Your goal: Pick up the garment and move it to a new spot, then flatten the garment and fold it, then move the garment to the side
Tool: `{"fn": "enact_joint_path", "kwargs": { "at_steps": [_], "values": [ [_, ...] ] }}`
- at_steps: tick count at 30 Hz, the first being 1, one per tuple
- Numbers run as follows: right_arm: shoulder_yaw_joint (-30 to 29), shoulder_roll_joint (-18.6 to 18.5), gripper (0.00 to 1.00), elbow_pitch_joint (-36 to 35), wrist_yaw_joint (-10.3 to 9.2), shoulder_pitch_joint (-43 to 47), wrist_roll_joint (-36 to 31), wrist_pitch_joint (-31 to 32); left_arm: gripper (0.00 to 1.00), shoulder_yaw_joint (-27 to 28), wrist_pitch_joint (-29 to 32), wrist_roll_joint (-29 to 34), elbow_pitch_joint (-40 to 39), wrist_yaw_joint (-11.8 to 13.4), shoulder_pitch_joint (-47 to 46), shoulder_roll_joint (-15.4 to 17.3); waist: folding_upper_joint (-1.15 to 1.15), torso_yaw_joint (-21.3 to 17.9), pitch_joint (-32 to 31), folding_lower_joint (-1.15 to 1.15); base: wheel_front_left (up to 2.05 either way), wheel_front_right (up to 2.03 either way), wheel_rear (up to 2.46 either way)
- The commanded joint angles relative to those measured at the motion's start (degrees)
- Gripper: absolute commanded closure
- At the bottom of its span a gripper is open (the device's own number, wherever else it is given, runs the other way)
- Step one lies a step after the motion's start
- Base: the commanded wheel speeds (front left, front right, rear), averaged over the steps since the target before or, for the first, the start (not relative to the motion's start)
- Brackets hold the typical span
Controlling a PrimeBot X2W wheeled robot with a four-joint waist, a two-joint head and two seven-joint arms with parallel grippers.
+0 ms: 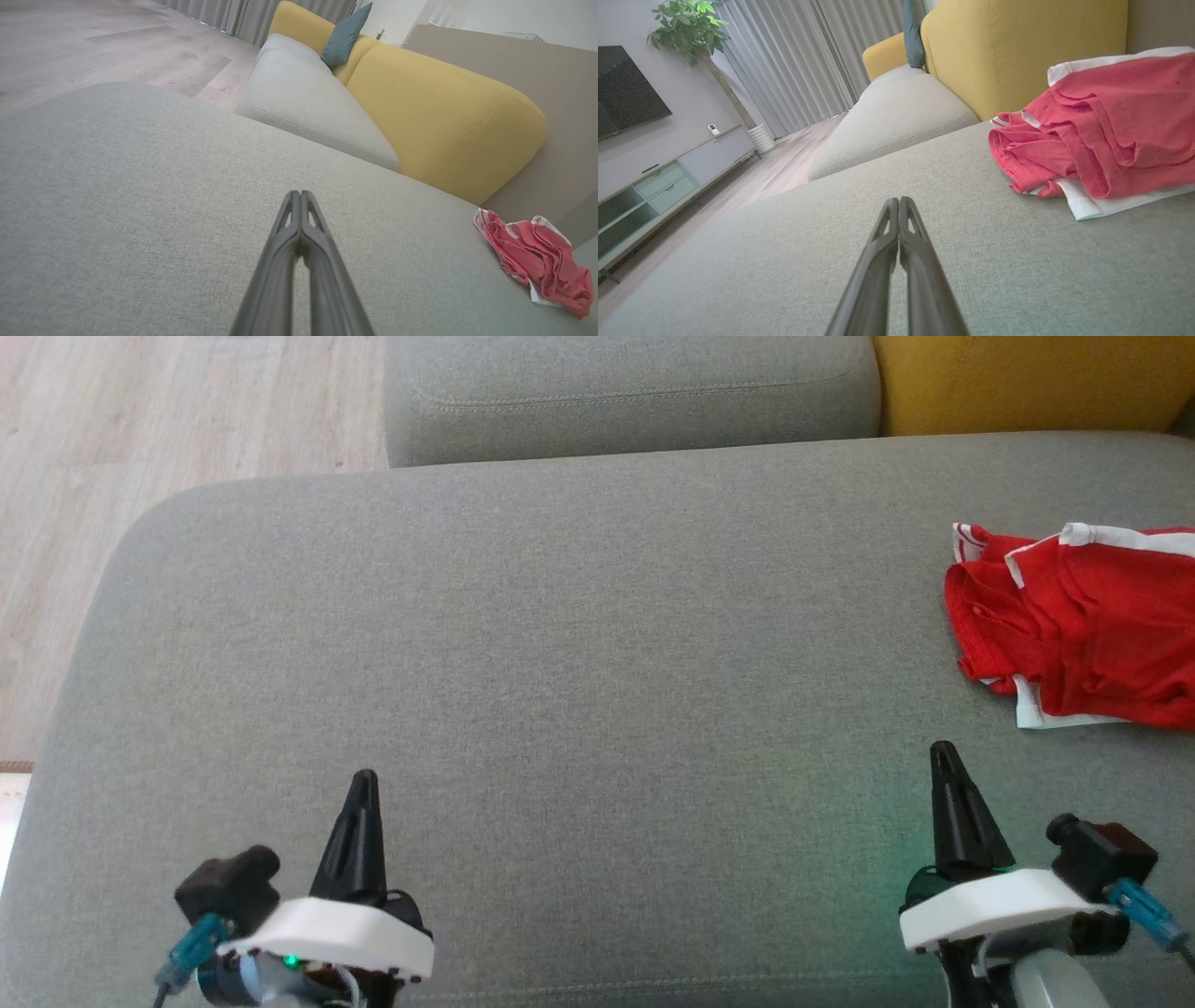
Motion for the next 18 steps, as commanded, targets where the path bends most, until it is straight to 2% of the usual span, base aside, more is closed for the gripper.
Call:
{"fn": "enact_joint_path", "kwargs": {
  "at_steps": [1,18],
  "values": [
    [-0.18,-0.72,1.0,-2.1,0.07,-2.71,1.94,0.25,1.0,1.01,0.19,-1.62,-1.55,-0.5,-3.1,0.68,0.0,0.04,0.0,0.0,0.0,0.0,0.0],
    [-1.16,-1.09,1.0,-2.36,0.12,-3.12,13.83,2.63,1.0,3.15,2.54,-12.74,-0.08,-2.37,-4.28,1.22,0.0,0.54,-0.04,0.0,0.0,0.0,0.0]
  ]
}}
